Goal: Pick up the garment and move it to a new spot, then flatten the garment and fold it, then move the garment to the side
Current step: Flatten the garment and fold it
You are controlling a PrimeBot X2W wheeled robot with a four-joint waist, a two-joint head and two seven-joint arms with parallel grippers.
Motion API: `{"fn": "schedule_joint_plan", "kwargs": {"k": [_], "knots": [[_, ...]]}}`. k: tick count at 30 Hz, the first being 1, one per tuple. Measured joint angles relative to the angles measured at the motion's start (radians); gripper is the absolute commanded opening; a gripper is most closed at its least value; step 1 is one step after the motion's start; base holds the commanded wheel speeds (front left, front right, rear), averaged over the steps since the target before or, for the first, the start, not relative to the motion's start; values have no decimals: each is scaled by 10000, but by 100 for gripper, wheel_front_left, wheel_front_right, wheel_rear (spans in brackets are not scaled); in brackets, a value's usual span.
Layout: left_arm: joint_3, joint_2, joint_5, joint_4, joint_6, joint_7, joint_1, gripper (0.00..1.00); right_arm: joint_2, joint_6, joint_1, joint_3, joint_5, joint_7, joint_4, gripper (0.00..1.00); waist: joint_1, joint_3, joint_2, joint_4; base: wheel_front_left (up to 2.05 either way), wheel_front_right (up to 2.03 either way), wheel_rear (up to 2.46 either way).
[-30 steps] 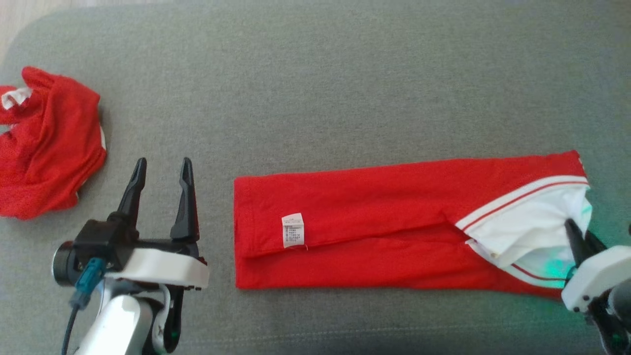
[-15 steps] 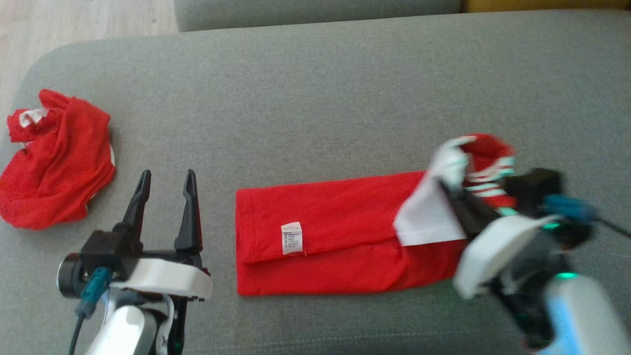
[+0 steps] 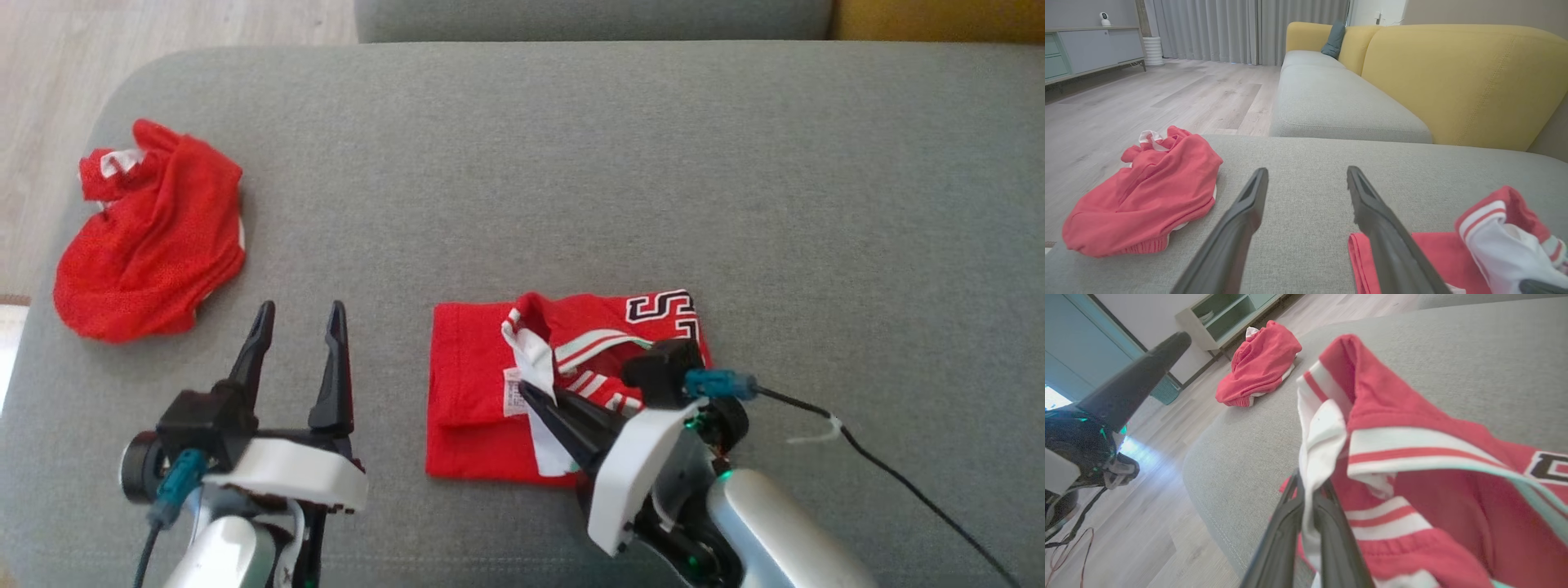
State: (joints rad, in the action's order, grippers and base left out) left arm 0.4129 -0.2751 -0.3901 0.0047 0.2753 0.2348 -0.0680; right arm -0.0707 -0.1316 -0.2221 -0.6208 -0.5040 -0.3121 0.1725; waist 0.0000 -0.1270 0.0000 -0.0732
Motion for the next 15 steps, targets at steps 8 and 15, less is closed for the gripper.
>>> {"fn": "schedule_joint_plan", "kwargs": {"k": [8,15], "knots": [[100,77,0,194,-119,15,-57,100,-6,0,-1027,-813,-654,976,1613,0,0,-177,0,-248,0,0,0],[138,157,0,272,-125,46,-250,100,-10,0,-1574,-1252,-1139,2163,2048,100,0,-339,0,-253,0,0,0]]}}
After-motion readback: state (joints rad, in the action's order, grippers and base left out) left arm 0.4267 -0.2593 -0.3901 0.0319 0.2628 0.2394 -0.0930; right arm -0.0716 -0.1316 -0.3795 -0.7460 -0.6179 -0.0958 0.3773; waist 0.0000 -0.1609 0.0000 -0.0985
